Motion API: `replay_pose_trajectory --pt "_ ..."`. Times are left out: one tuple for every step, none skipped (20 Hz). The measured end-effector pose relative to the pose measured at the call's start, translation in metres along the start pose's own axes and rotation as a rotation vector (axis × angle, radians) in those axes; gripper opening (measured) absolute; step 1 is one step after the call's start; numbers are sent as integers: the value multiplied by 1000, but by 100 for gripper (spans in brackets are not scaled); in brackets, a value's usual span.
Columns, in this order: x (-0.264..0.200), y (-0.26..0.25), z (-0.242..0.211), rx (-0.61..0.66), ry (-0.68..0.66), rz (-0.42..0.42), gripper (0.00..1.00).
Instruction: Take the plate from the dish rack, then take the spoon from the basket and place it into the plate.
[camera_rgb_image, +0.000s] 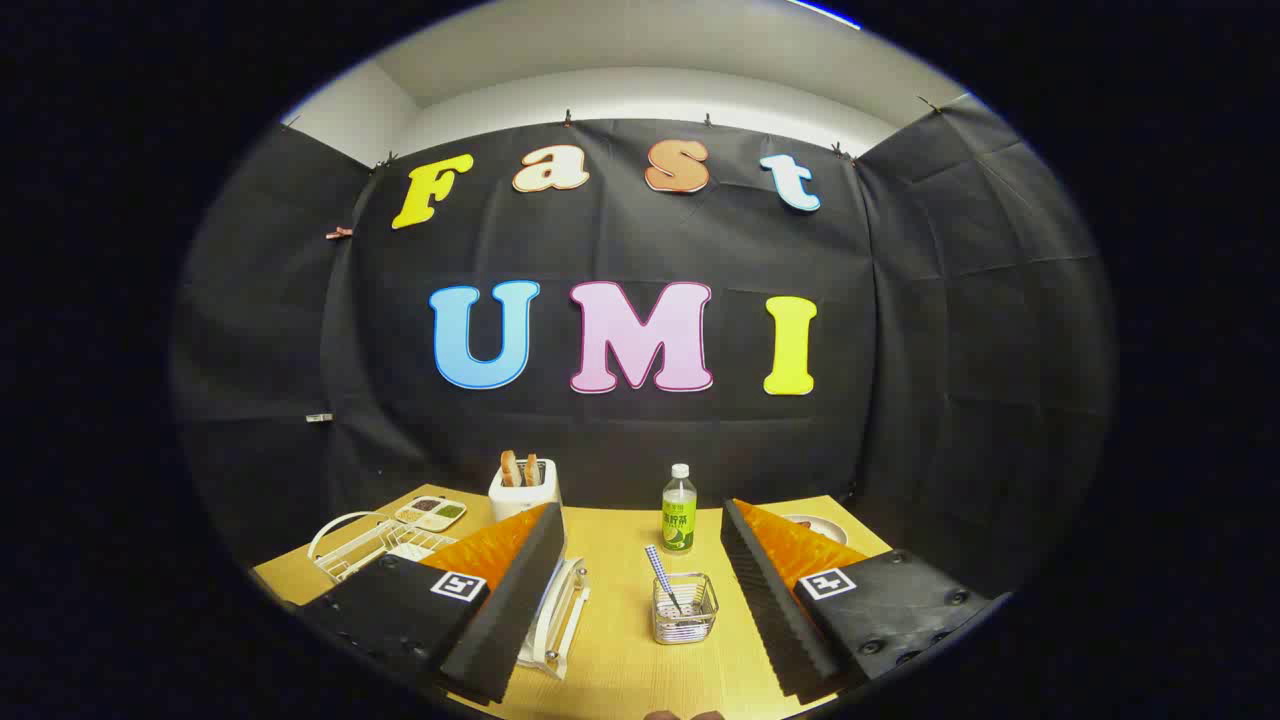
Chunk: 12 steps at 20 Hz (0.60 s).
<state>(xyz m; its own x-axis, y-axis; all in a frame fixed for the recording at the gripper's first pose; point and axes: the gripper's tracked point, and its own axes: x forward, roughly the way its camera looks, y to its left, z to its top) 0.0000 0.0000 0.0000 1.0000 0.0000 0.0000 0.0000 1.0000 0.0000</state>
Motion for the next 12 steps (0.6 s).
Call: replay_pose_trajectory --pt "0 0 -2 1 8 -1 97" --pt "0 1 -4 1 15 -1 97" --pt "0 1 -6 0 21 -4 97" --pt "0 1 -8 -1 28 -7 97" --pt "1 2 -9 -2 33 -8 97" --pt "2 3 -11 -1 40 -9 97" --pt "3 4 -12 -1 48 -7 97" --pt "2 5 -13 -1 52 -4 97" --pt "2 5 -12 -2 54 -3 97" --pt "2 5 -13 -5 54 -2 97" --pt "2 6 -14 -9 57 -1 97" --pt "3 7 -16 -9 63 3 97"
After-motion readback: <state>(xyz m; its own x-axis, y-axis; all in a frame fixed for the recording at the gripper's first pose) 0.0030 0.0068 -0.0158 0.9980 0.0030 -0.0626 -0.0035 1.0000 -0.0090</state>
